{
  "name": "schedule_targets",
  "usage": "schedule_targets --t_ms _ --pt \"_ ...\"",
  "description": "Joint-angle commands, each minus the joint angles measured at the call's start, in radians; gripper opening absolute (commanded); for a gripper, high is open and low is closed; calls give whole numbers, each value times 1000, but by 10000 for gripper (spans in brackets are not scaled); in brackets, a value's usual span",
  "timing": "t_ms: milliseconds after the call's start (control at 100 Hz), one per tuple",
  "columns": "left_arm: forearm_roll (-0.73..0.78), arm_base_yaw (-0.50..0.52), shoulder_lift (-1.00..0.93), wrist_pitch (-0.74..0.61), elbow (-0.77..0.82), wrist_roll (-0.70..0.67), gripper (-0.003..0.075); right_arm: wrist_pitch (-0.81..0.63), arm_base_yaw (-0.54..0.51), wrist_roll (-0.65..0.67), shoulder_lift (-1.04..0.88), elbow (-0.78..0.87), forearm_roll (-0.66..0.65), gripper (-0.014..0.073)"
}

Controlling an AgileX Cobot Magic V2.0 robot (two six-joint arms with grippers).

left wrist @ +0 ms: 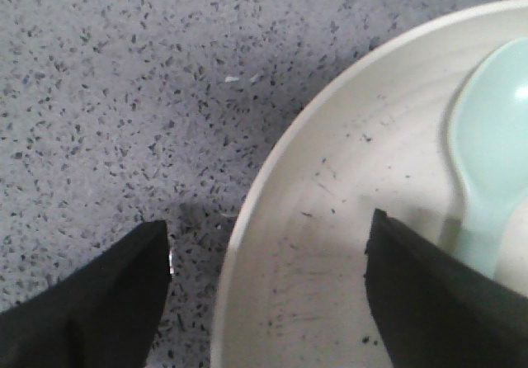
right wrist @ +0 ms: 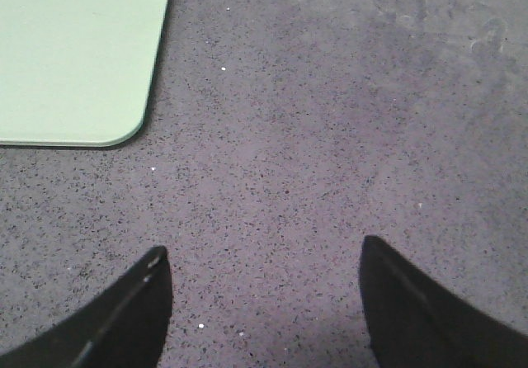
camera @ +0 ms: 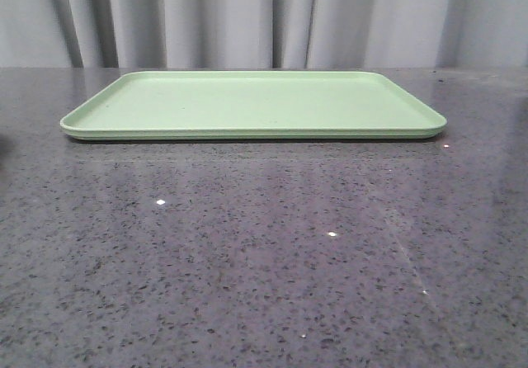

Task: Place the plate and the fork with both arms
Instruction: 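Grip the rim of the white plate with the left gripper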

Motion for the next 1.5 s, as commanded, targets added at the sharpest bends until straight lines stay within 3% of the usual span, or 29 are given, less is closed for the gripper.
schedule_targets --t_ms 0,540,1130,1490 --pt "-11 2 -10 -28 -32 0 482 -56 -4 -7 15 -35 -11 491" --pt "0 2 -7 9 -32 0 462 -57 -4 -7 15 -35 -11 491" --pt "27 2 -7 42 -32 0 -20 -56 -4 -7 15 -35 -11 491" --pt "11 3 -23 51 -32 0 -20 -41 -4 -7 15 -35 -11 491"
